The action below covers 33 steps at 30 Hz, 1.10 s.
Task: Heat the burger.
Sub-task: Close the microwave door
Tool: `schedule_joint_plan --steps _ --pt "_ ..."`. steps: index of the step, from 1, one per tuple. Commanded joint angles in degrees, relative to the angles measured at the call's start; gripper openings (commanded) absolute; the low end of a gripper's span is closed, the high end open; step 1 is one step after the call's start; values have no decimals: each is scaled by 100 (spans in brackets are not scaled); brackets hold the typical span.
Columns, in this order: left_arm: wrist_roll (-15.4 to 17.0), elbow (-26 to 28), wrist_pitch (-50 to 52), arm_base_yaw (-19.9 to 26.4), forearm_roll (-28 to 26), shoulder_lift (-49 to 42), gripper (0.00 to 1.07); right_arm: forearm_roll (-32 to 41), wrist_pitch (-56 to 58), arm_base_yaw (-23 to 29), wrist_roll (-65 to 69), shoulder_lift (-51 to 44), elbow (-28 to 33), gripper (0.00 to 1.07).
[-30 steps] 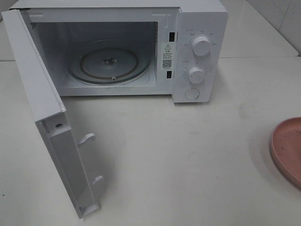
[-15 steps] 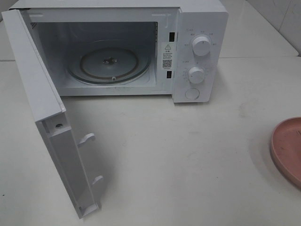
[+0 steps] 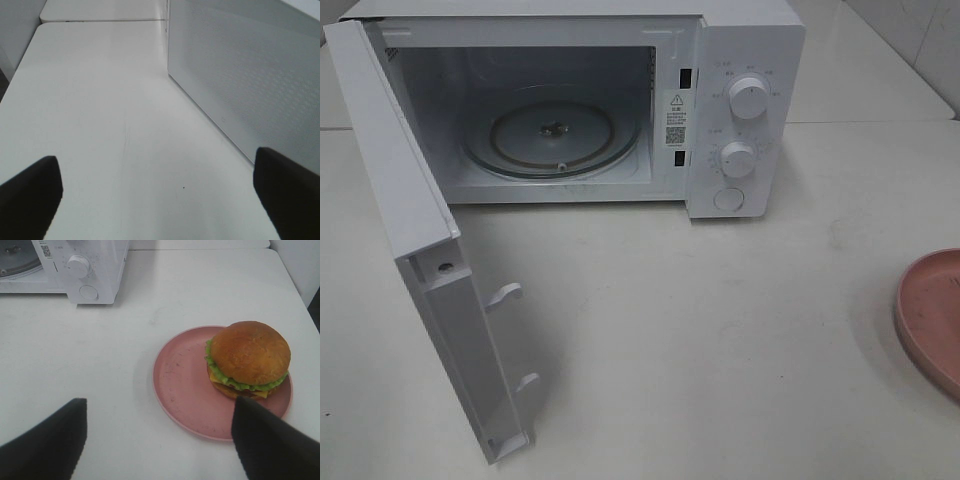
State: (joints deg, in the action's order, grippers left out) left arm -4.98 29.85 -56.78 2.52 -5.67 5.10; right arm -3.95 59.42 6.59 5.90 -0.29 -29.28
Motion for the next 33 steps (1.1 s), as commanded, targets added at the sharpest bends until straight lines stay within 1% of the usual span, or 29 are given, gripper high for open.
schedule_joint_plan --steps 1,2,3,4,5,6,7,8,10,11,12,13,14,15,16,17,18,19,20,21,22,23,25,26,27,29,30,32,33 --pt "29 52 264 29 6 206 92 11 -29 -34 -52 -149 17 76" --pt "29 52 309 29 17 327 88 11 -29 -34 -52 -149 17 76" --pt "29 52 401 29 29 579 75 11 -29 -34 -52 -149 17 76" --pt "29 52 401 29 29 579 75 11 -29 -34 -52 -149 17 76" --pt "29 52 476 29 17 808 61 11 -29 -34 -52 -149 17 76" --pt "29 52 476 29 17 808 61 11 -29 -34 -52 -149 17 76" --pt "29 52 498 29 17 911 54 11 -29 -34 -52 -149 17 76" --pt "29 52 498 29 17 911 54 11 -29 -34 -52 -149 17 76" --pt "29 23 613 29 17 1438 23 11 -29 -34 -52 -149 17 76" --pt "29 23 613 29 17 1438 23 11 -29 -34 -52 -149 17 76" --pt "29 0 693 29 17 1547 18 11 -29 -34 -52 -149 17 76" --pt "29 -97 1003 29 11 1799 3 11 -29 -34 -52 -149 17 76" --pt "29 -97 1003 29 11 1799 3 11 -29 -34 -52 -149 17 76" --pt "17 -155 1169 29 11 1891 0 11 -29 -34 -52 -149 17 76" --pt "-23 -321 1696 29 11 2074 0 11 -29 -34 -52 -149 17 76" --pt "-23 -321 1696 29 11 2074 0 11 -29 -34 -52 -149 17 76" --pt "-80 -516 2212 29 6 2206 0 11 -29 -34 -52 -149 17 76" --pt "-80 -516 2212 29 6 2206 0 11 -29 -34 -52 -149 17 76" --pt "-172 -699 2779 29 -6 2338 0 11 -29 -34 -52 -149 17 76" --pt "-229 -796 3037 29 -23 2406 0 11 -29 -34 -52 -149 17 76" --pt "-229 -796 3037 29 -23 2406 0 11 -29 -34 -52 -149 17 76" --pt "-321 -968 3495 29 -34 2515 0 11 -29 -34 -52 -149 17 76" --pt "-367 -1071 3707 29 -34 2555 0 11 -29 -34 -52 -149 17 76" --pt "-384 -1278 4251 29 -34 2670 0 11 -29 -34 -52 -149 17 76" --pt "-384 -1278 4251 29 -34 2670 0 11 -29 -34 -52 -149 17 76" --pt "-378 -1530 5013 29 -34 2842 0 11 -29 -34 -52 -149 17 76" --pt "-378 -1530 5013 29 -34 2842 0 11 -29 -34 -52 -149 17 76" --pt "-378 -1753 5678 29 -34 3060 0 11 -29 -34 -52 -149 17 76" --pt "-378 -1753 5678 29 -34 3060 0 11 -29 -34 -52 -149 17 76"
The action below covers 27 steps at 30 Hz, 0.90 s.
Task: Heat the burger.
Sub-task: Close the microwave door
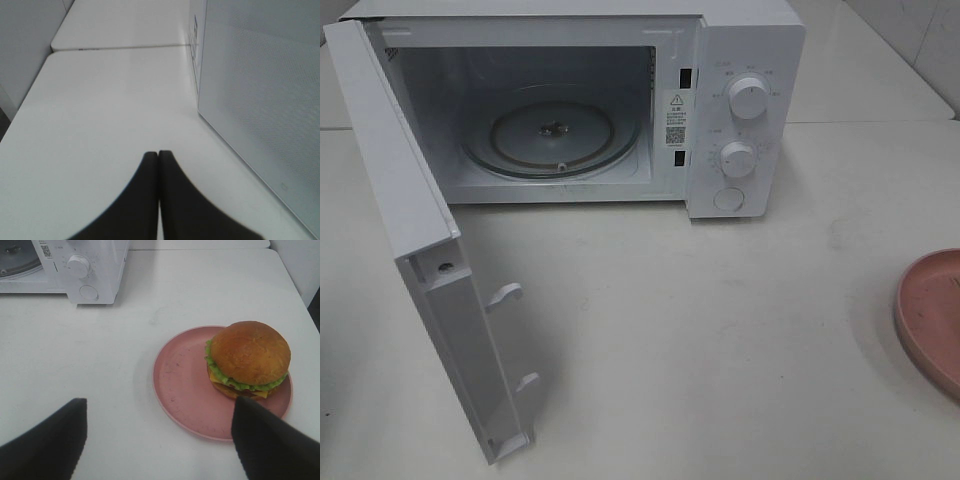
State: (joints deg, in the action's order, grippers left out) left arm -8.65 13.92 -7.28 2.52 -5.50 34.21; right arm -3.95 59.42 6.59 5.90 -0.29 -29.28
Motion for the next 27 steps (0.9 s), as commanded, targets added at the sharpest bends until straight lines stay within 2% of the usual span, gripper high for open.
schedule_joint_plan --steps 1,8,13,15,18,23,27 --pt "-11 -258 1180 29 -52 350 0 11 -29 -34 -52 -149 17 76" --pt "-11 -286 2131 29 52 1089 0 11 -29 -34 -52 -149 17 76" --pt "80 -286 2773 -6 447 1742 0 11 -29 -34 -52 -149 17 76" --pt "212 -286 3134 -195 550 2023 0 11 -29 -34 -52 -149 17 76" --pt "229 -286 3237 -361 550 2183 0 11 -29 -34 -52 -149 17 76" --pt "223 -275 3501 -1020 550 2601 0 11 -29 -34 -52 -149 17 76" --pt "223 -275 3724 -1341 647 2830 0 11 -29 -34 -52 -149 17 76"
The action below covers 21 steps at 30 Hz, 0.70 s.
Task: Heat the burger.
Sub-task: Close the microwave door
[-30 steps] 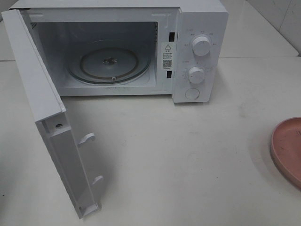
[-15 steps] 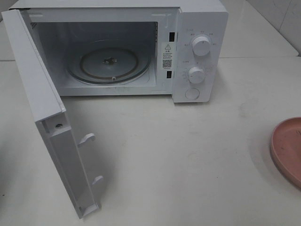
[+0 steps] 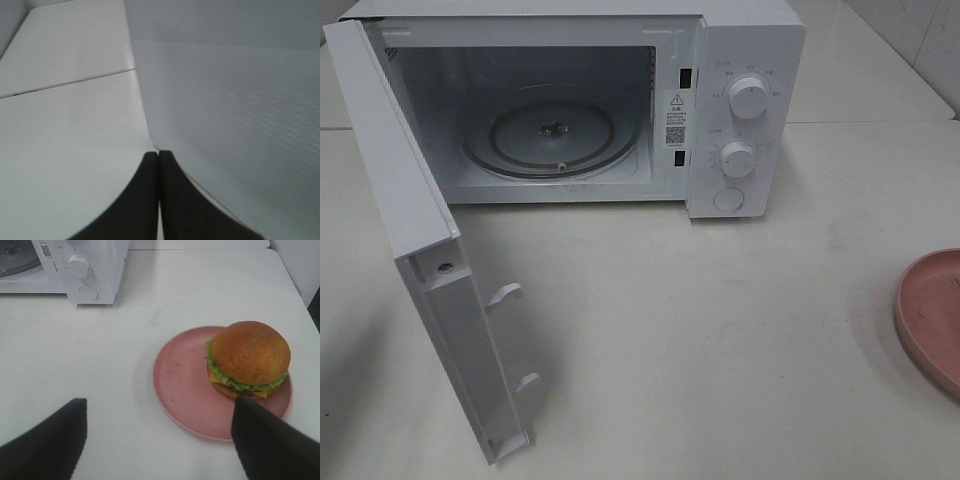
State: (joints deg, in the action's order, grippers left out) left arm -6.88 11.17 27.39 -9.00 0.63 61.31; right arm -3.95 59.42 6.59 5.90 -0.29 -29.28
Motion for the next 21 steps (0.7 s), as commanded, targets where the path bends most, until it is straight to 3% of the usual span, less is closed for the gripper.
schedule_joint_plan --steps 1,7,9,15,17,21 --pt "46 0 321 -241 34 166 0 11 -29 -34 -52 -149 17 76" --pt "132 6 619 -613 34 418 0 11 -29 -34 -52 -149 17 76" --pt "132 6 831 -968 34 665 0 11 -29 -34 -52 -149 17 76" --pt "132 6 1026 -1404 34 854 0 11 -29 -34 -52 -149 17 76" --pt "126 23 1272 -1828 -29 1123 0 11 -29 -34 -52 -149 17 76" --pt "126 97 1421 -2080 -155 1335 0 11 -29 -34 -52 -149 17 76"
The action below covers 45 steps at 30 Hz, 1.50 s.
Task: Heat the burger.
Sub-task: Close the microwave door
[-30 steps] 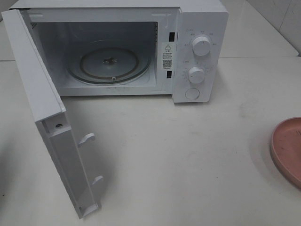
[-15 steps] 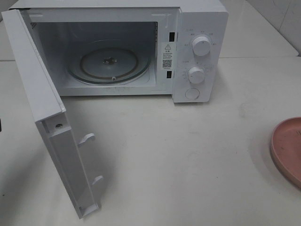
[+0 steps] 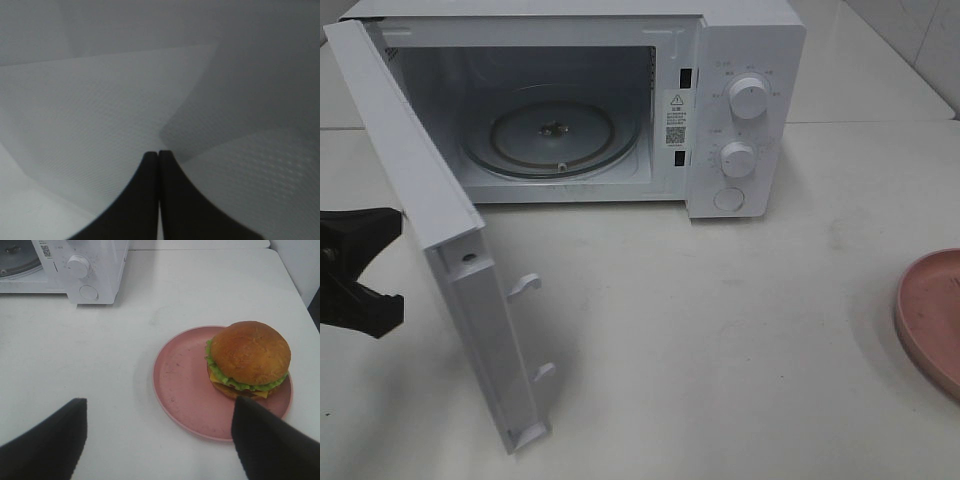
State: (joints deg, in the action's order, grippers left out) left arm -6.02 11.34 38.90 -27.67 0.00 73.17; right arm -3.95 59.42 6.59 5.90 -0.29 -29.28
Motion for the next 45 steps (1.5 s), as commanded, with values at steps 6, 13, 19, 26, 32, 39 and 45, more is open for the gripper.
schedule_joint_plan --steps 6,13,19,26,32,39,45 --pt "-34 487 539 -653 -498 722 0 11 -29 -34 -52 -149 17 76" --pt "-321 1220 544 -1071 -1054 1427 0 11 -29 -34 -52 -149 17 76" --pt "-716 1908 544 -1341 -1616 2011 0 11 -29 -34 -52 -149 17 76" --pt "-1140 2613 544 -1473 -2424 2618 0 11 -29 -34 -52 -149 17 76" --pt "-1501 3088 544 -1473 -3077 3002 0 11 -29 -34 -52 -149 17 76" --pt "-1587 3621 533 -1467 -3203 3426 0 11 -29 -34 -52 -149 17 76" --pt "-1937 4154 504 -1467 -3759 3736 0 11 -29 -34 -52 -149 17 76"
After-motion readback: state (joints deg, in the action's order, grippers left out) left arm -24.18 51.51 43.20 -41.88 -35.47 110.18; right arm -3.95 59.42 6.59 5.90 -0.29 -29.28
